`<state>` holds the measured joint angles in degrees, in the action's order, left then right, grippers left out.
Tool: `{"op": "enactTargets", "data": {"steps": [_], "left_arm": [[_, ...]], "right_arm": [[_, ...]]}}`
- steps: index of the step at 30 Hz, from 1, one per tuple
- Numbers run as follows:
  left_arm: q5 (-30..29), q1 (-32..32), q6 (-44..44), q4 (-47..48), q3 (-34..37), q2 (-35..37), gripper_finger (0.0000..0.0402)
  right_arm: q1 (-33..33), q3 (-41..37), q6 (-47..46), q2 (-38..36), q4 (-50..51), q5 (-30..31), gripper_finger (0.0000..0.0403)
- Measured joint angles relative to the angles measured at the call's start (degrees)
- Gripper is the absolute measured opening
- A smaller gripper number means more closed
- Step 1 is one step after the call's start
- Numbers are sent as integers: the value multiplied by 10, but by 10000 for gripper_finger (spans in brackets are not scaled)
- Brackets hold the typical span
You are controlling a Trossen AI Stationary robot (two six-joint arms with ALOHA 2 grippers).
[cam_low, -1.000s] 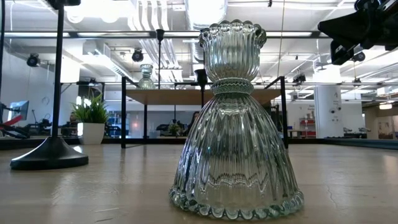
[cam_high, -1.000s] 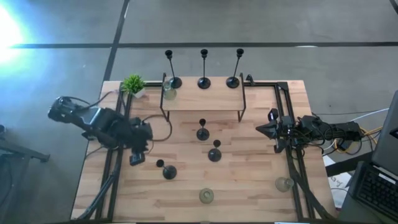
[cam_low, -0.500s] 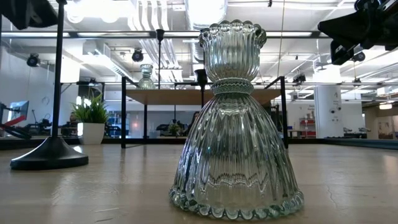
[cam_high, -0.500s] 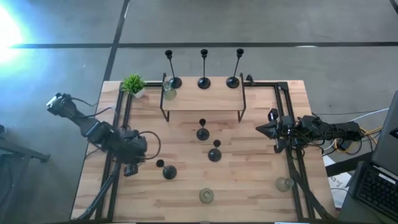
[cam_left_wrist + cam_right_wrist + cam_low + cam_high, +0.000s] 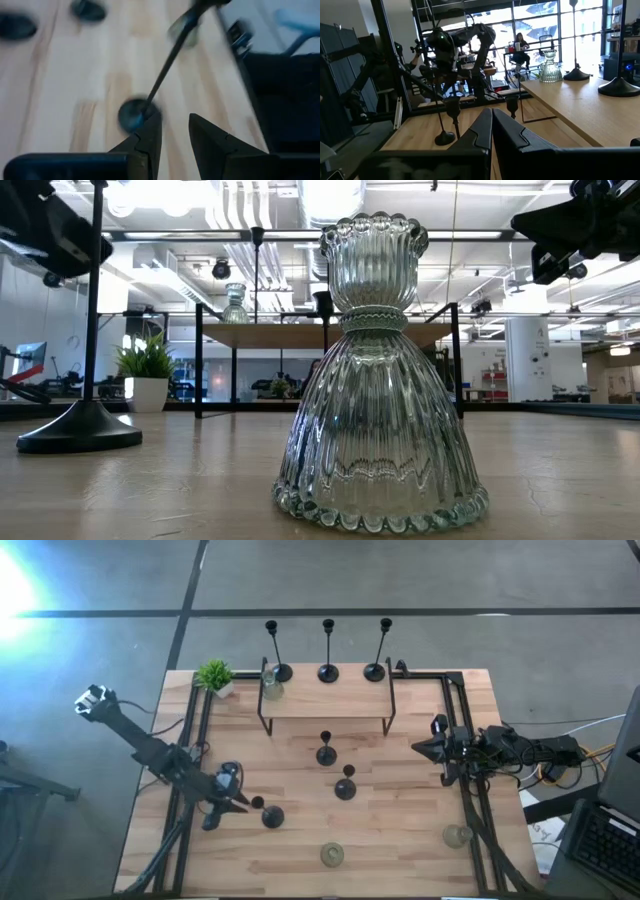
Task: Pick & Place candle stick holders
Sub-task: Put the black candle holder on the shelf
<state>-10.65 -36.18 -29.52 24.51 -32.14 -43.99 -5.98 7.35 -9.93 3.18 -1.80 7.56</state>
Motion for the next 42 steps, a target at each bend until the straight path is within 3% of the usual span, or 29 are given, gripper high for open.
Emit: {"op": "enactTargets", "data": {"steps": [5,13,34,42], "left_arm": [[-4,1,62,-124,54,0,100],[-74,1,81,-146,64,0,101],[-73,2,115,-210,65,-3,101],[-62,12,131,-243,65,-45,100]], "right_arm": [[0,0,0,0,0,0,8],[0,0,-1,0,0,0,8],[0,0,-1,0,0,0,8],[0,0,0,0,0,0,8]]}}
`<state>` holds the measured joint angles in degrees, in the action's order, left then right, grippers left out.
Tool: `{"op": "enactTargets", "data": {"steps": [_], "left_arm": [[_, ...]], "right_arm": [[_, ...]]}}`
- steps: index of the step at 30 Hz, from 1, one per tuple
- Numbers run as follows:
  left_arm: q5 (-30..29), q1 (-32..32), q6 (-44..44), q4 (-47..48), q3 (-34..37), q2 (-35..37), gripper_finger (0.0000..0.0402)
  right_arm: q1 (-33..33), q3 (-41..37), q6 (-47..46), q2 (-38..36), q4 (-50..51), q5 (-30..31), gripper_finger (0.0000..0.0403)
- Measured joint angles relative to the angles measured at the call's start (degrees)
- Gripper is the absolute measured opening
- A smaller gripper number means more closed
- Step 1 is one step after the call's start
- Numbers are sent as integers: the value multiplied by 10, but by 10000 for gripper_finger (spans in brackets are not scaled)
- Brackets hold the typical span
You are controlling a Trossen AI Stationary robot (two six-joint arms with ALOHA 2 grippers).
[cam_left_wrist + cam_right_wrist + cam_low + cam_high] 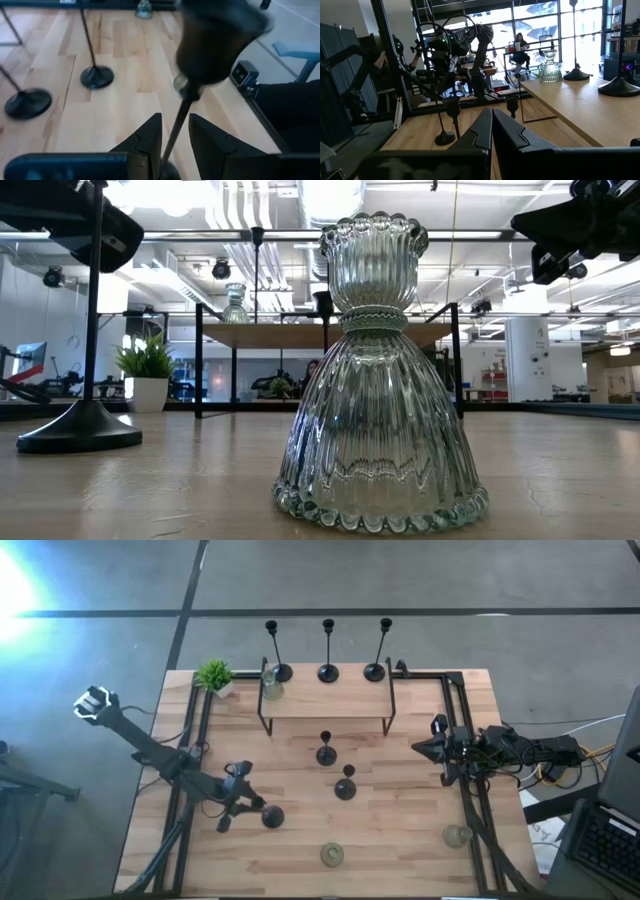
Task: Pick & Place candle stick holders
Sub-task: Put the black candle holder on the shelf
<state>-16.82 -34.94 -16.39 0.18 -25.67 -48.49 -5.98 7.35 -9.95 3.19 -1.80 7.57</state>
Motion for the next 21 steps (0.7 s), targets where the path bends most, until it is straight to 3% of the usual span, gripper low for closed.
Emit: {"op": "enactTargets", "data": {"steps": [11,18,21], "left_arm": [[18,0,18,-25,-2,-13,92],[-4,1,49,-28,-3,-12,21],[-29,4,49,-27,-3,-12,16]], "right_arm": [[0,0,0,0,0,0,8],[0,0,-1,0,0,0,8],[0,0,0,0,0,0,8]]}}
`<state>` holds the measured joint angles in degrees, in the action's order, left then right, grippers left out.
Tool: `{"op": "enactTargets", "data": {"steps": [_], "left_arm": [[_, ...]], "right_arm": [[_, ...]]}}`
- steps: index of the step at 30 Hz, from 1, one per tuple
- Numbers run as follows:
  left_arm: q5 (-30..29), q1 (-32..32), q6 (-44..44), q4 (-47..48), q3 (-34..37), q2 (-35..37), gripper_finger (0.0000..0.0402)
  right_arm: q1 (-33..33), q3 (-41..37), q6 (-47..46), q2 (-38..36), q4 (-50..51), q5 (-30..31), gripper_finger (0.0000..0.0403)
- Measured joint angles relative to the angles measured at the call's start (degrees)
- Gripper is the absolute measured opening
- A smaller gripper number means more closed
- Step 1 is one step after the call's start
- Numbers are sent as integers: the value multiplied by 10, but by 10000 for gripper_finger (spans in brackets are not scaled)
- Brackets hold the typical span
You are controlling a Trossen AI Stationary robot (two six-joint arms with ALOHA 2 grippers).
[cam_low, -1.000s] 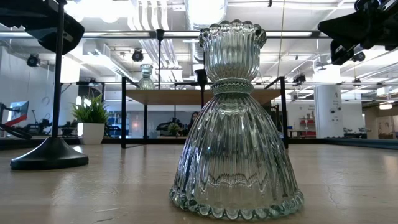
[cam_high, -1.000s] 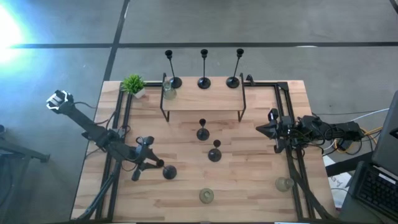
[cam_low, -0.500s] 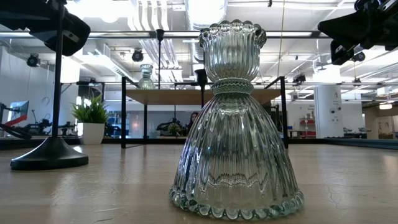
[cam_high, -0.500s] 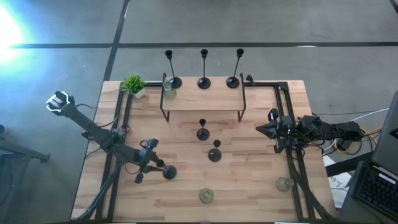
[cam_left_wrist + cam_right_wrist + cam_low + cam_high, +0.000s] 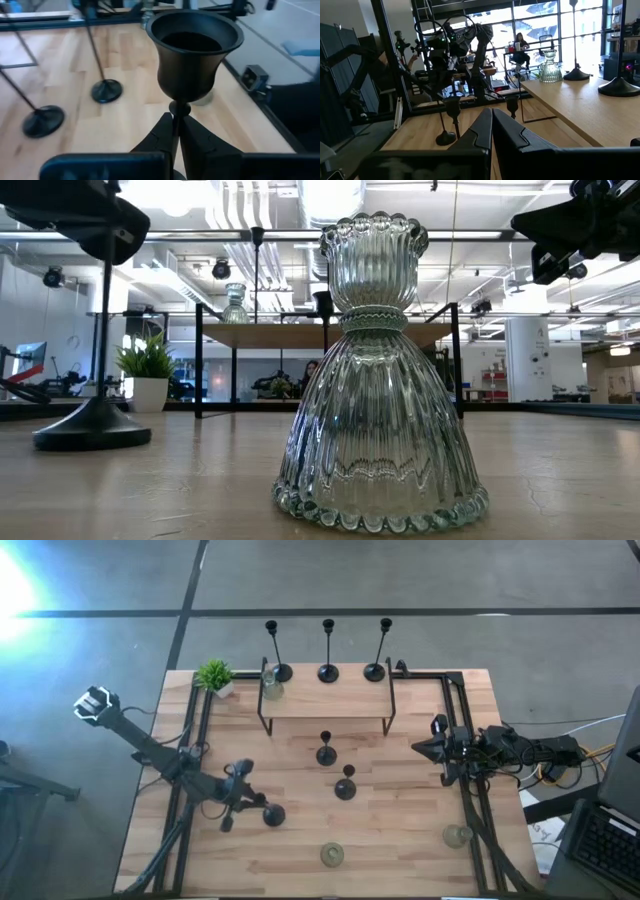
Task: Pick & Place candle stick holders
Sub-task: Put the black candle holder on the shelf
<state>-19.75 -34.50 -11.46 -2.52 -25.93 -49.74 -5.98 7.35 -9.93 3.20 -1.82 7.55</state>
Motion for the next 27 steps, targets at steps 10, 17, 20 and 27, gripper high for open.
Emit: {"op": "enactTargets", "data": {"steps": [10,17,20,27], "left_arm": [[-49,64,10,28,-72,0,16],[-127,150,28,140,-196,-21,16],[-124,194,53,163,-244,-34,16],[-90,293,116,181,-321,-80,16]], "right_arm": [[0,0,0,0,0,0,8],[0,0,0,0,0,0,8],[0,0,0,0,0,0,8],[0,0,0,0,0,0,8]]}}
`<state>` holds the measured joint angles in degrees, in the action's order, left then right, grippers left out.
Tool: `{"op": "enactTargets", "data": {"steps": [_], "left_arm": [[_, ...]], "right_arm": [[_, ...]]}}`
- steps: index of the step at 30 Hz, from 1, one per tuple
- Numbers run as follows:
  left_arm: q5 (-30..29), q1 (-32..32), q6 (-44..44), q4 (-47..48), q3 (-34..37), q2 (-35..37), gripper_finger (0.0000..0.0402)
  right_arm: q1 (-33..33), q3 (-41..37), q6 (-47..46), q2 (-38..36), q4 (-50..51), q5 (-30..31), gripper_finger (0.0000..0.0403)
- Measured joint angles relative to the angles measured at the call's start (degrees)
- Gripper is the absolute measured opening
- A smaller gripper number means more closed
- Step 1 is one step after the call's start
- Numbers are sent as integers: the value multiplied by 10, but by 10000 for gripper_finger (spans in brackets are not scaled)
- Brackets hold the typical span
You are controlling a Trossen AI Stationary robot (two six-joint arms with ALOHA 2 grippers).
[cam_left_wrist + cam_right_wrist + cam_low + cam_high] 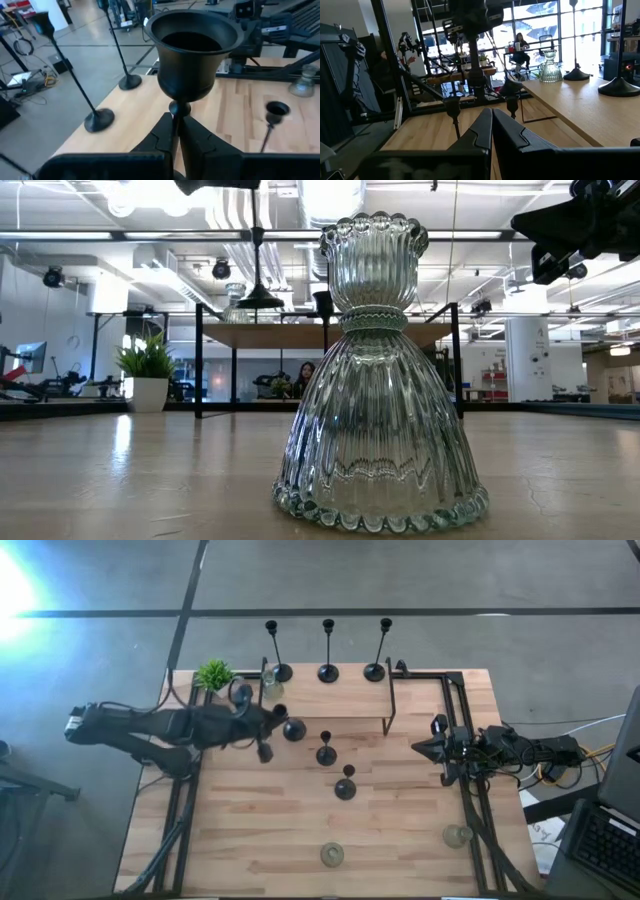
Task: Pick & Place candle stick holders
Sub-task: Put the black candle holder on the shelf
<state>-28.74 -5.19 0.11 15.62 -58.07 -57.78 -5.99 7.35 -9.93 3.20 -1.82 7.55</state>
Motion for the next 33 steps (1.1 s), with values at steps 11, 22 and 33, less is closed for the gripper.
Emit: {"op": "enactTargets", "data": {"steps": [11,22,33], "left_arm": [[99,118,26,-1,-82,-76,16],[164,195,28,18,-128,-125,16],[191,260,25,14,-156,-130,16]], "right_arm": [[0,0,0,0,0,0,8],[0,0,0,0,0,0,8],[0,0,0,0,0,0,8]]}}
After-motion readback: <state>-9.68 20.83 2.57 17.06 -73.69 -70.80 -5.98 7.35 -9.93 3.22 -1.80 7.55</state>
